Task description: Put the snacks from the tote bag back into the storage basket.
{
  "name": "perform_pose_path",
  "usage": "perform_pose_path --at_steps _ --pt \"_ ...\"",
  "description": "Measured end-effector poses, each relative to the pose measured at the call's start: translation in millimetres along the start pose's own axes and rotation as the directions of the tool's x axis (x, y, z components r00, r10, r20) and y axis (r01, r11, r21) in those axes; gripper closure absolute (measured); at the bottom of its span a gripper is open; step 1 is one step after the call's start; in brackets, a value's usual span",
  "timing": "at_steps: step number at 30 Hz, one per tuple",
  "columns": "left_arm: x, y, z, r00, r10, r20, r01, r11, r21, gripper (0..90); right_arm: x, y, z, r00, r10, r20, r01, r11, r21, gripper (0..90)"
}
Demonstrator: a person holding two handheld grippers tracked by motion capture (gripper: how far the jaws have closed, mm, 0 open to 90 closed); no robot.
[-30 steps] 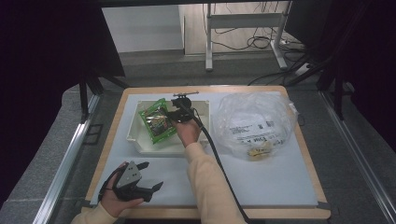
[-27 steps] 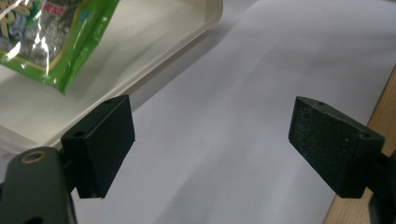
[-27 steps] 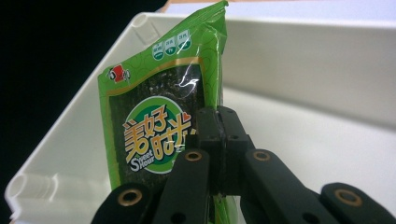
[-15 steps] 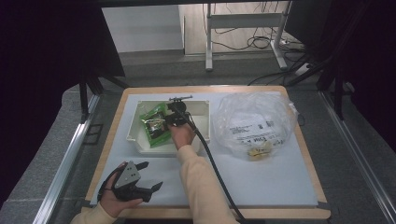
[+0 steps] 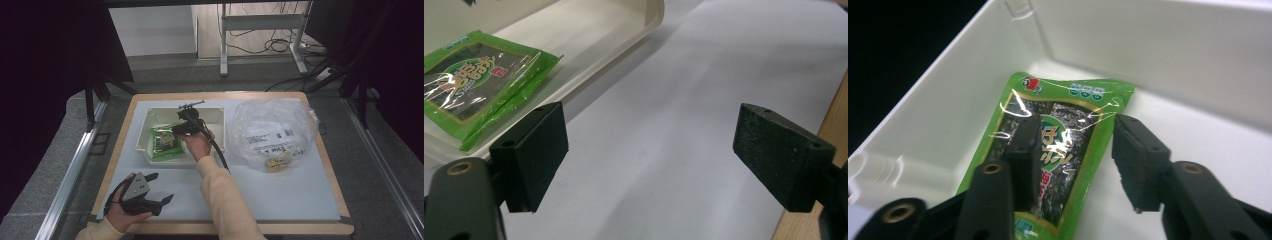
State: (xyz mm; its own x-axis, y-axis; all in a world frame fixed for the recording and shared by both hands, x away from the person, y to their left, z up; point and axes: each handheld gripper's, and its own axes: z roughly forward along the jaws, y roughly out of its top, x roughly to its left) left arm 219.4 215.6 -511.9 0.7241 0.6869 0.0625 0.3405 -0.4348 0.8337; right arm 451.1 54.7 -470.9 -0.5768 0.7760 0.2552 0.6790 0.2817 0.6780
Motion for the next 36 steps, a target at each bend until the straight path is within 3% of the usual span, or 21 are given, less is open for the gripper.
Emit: perform_pose_path --at_steps 5,9,18,22,27,31,36 --pt "0.1 -0.4 0.9 1.0 0.0 -0.007 0.0 1.0 0.004 14.5 -0.2 1.2 -14.2 0.9985 -0.047 -0.027 0.047 0.999 -0.025 49.5" --pt "0.3 -0.8 2.9 0.9999 0.001 -0.01 0.0 1.0 0.009 14.7 1.8 0.6 -31.8 0.9925 -0.11 -0.053 0.109 0.993 -0.035 43.0" --pt "2.6 -1.5 2.1 0.9998 0.005 -0.019 -0.005 0.9999 0.014 14.7 -9.9 -11.1 -63.0 0.9864 -0.154 -0.058 0.15 0.986 -0.076 38.7" --pt "4.2 -2.3 2.8 0.9996 -0.007 -0.028 0.007 0.9999 0.011 14.7 -20.2 -25.0 -79.9 0.9767 -0.192 -0.096 0.183 0.978 -0.099 37.7" --pt "4.7 -3.6 5.0 0.9994 -0.006 -0.034 0.006 0.9997 0.025 14.7 -27.0 -38.0 -99.6 0.97 -0.221 -0.102 0.207 0.97 -0.128 36.9" --pt "3.8 -3.8 6.6 0.9993 -0.005 -0.037 0.006 0.9995 0.031 14.7 -32.8 -56.2 -126.5 0.9611 -0.266 -0.074 0.252 0.954 -0.162 35.4" --pt "3.0 -4.3 8.0 0.9991 -0.008 -0.042 0.009 0.9993 0.037 14.7 -41.8 -74.3 -146.3 0.9584 -0.28 -0.056 0.265 0.946 -0.188 35.0"
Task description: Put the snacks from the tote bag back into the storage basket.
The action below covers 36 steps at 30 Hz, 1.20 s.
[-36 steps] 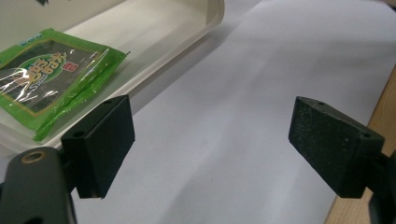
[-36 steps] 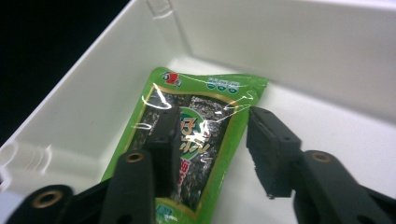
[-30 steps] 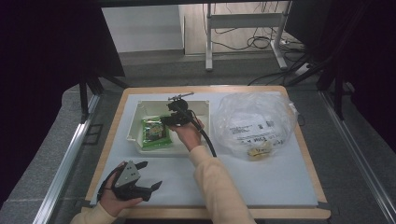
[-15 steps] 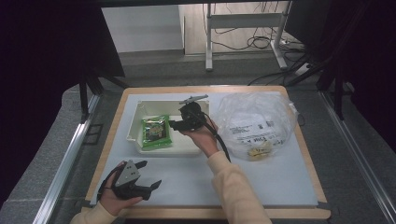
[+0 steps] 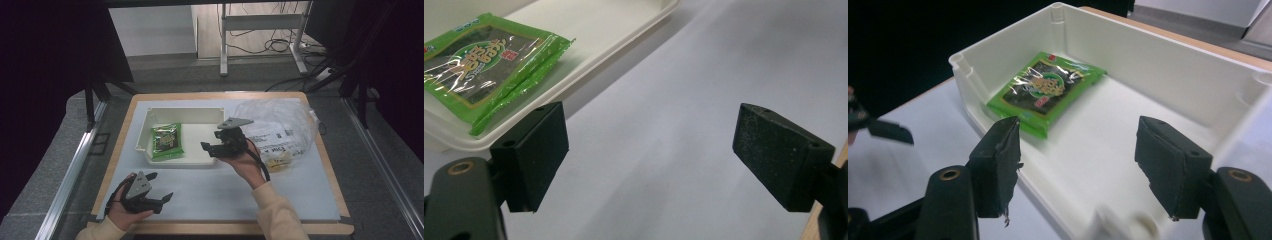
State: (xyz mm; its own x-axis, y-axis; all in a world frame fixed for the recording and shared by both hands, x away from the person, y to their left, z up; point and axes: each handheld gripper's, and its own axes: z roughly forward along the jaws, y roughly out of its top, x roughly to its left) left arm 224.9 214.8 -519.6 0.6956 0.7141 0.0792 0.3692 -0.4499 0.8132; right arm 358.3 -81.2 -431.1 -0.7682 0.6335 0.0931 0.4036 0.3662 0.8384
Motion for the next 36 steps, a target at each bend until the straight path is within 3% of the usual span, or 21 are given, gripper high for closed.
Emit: perform_pose_path --at_steps 9,17,25,36 --pt "-0.5 -0.5 3.2 1.0 0.001 -0.009 -0.001 0.9999 0.014 14.7 -5.4 -50.6 -56.7 0.9992 -0.021 0.035 0.022 0.999 -0.04 34.7" --pt "0.0 -1.2 3.6 0.9999 -0.004 -0.016 0.005 0.9998 0.02 14.7 -10.1 -88.6 -76.5 0.9981 -0.014 0.06 0.014 1.0 -0.002 34.1" --pt "2.9 -2.1 3.2 0.9997 -0.015 -0.02 0.015 0.9997 0.018 14.7 -17.5 -111.8 -73.8 0.9971 0.021 0.073 -0.024 0.999 0.038 33.7" --pt "2.7 -2.0 3.5 0.9998 -0.008 -0.017 0.008 0.9998 0.02 14.7 -16.9 -112.4 -72.3 0.9966 0.016 0.081 -0.019 0.999 0.036 33.5"
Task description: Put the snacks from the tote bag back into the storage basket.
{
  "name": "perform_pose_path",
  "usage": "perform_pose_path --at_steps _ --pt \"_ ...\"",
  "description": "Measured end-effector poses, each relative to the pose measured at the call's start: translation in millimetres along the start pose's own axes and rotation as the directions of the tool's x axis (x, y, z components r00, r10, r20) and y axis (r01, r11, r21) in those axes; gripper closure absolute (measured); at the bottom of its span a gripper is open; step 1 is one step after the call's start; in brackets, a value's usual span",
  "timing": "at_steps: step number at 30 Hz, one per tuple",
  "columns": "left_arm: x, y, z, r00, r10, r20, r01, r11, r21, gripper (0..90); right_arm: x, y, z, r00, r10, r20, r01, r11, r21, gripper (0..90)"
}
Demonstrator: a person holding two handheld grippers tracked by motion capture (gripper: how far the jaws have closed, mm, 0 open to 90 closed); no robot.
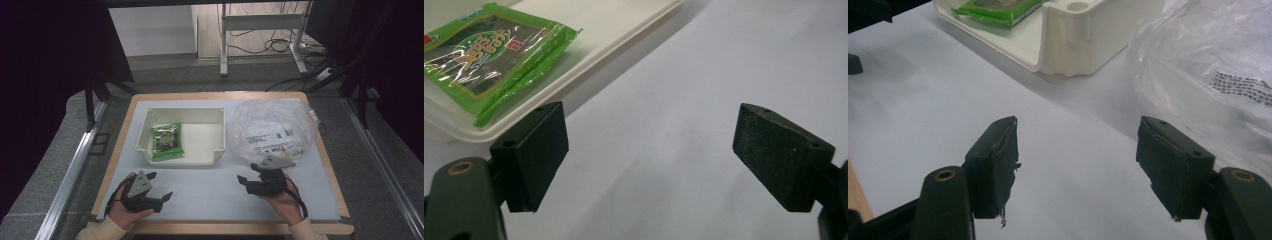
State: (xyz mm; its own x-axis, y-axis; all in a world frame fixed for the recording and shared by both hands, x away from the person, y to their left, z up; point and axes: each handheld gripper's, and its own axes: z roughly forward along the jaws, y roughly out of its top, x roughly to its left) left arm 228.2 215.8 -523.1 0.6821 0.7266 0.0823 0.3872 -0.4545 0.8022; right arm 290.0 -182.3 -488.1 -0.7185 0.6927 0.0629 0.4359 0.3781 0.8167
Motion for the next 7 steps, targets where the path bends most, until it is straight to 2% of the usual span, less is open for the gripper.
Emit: perform_pose_path --at_steps 7 --pt "0.0 0.7 1.1 1.0 0.003 0.0 -0.003 1.0 -0.002 14.7 0.2 -0.7 -0.5 0.9999 -0.006 0.009 0.006 1.0 0.001 33.4"
